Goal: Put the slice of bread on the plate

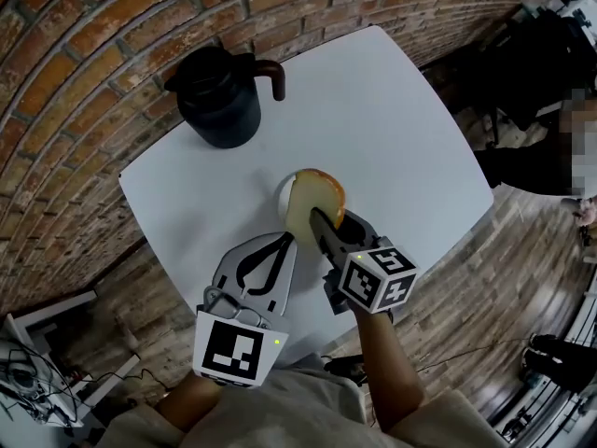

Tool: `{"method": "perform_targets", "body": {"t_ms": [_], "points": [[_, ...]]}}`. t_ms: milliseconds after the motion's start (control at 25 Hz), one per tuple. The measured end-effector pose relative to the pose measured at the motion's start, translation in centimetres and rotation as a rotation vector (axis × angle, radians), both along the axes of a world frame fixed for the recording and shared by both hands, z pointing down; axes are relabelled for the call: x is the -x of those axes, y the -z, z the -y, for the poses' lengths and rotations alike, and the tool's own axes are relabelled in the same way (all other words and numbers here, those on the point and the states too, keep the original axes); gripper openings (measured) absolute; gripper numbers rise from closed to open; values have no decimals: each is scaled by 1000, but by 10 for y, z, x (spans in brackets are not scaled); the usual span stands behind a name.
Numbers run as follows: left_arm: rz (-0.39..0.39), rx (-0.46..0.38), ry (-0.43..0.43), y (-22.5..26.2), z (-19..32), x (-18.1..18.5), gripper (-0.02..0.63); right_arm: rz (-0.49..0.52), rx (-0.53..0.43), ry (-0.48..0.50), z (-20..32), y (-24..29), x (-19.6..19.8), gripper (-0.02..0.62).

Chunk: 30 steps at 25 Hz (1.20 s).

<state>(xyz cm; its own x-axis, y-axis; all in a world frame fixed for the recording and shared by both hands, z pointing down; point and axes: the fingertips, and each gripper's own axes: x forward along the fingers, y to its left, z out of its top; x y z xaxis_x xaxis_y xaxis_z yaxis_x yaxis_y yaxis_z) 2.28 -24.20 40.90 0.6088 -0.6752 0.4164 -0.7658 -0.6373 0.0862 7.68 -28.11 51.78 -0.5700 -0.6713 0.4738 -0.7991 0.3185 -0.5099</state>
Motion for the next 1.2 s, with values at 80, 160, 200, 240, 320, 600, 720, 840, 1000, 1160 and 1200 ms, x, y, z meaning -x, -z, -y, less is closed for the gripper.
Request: {"method": "perform_targets", "body": {"t_ms": [80, 160, 200, 240, 320, 600, 720, 840, 1000, 1160, 1200], "points": [[-2, 6, 2, -1, 1, 0, 11, 9, 34, 9, 3, -9, -4, 109], [-7, 10, 6, -1, 2, 0, 11, -25, 46, 9, 5, -15, -8, 123], [-8, 12, 8, -1, 2, 1, 11, -50, 46, 8, 6, -18, -10, 129], [-9, 14, 10, -2, 2, 2, 11, -79, 44, 7, 7, -20, -11, 137], [-8, 17, 10, -4, 3, 2, 9, -144, 39, 2, 9, -24, -12, 150], [-13, 15, 12, -4, 3, 3, 11, -314, 41, -27, 16, -33, -23, 240], [-14, 17, 14, -4, 2, 4, 11, -360, 86, -3, 13, -44, -23, 374], [-14, 17, 12, -4, 1, 4, 11, -404, 91, -22, 10, -48, -27, 374], [-16, 14, 14, -2, 1, 7, 11, -445, 62, -67, 10, -42, -34, 388], [-20, 7, 10, 2, 0, 7, 11, -424, -7, -127, 14, -21, -38, 388], [-20, 5, 9, 2, -1, 7, 11, -414, -21, -142, 14, -17, -39, 387]]}}
